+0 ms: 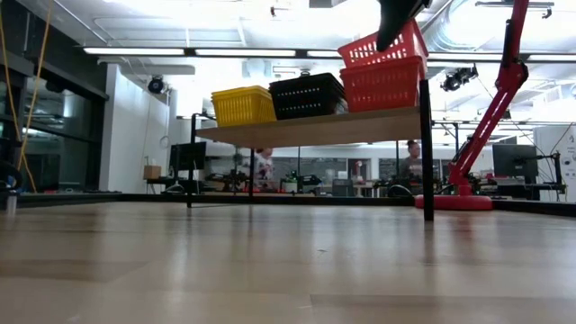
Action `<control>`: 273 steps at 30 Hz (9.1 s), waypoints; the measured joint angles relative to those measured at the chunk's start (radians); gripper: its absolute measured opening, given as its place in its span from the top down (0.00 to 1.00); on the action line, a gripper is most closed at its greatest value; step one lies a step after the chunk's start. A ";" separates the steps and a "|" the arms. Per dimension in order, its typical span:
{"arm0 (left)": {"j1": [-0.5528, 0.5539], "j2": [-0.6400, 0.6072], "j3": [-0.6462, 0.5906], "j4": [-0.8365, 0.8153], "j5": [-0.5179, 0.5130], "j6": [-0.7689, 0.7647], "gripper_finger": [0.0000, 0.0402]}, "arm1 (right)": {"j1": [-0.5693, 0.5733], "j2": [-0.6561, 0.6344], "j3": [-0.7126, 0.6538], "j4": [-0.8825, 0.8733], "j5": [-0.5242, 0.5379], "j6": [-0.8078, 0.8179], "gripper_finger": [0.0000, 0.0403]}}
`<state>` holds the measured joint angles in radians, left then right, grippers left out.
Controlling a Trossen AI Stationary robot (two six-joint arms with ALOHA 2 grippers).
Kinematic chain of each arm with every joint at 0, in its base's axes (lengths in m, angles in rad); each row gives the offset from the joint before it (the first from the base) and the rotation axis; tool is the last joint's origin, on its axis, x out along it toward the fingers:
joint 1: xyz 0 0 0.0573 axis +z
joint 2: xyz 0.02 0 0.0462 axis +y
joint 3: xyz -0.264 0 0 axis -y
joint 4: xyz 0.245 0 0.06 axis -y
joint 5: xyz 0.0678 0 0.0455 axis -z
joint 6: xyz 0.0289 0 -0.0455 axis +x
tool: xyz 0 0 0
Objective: Stack baskets on shelf by color
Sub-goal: Stack the orange bin on top of the orange bin on the shelf, then return to Home Position
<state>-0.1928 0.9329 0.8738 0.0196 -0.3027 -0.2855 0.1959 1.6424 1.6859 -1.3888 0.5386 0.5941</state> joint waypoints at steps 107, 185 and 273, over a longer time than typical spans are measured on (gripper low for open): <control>0.251 -0.830 -0.863 0.217 0.295 -0.020 1.00 | 0.072 -0.650 -0.725 1.231 -0.392 -0.100 1.00; 0.278 -0.828 -0.861 0.051 0.179 -0.018 1.00 | -0.238 -1.641 -1.603 1.348 -0.640 -0.341 1.00; 0.277 -0.877 -0.862 0.001 0.217 -0.018 1.00 | -0.235 -1.636 -1.603 1.178 -0.486 -0.307 1.00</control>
<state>0.0845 0.0559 0.0120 0.0206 -0.0856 -0.3031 -0.0387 0.0063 0.0830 -0.2104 0.0528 0.2874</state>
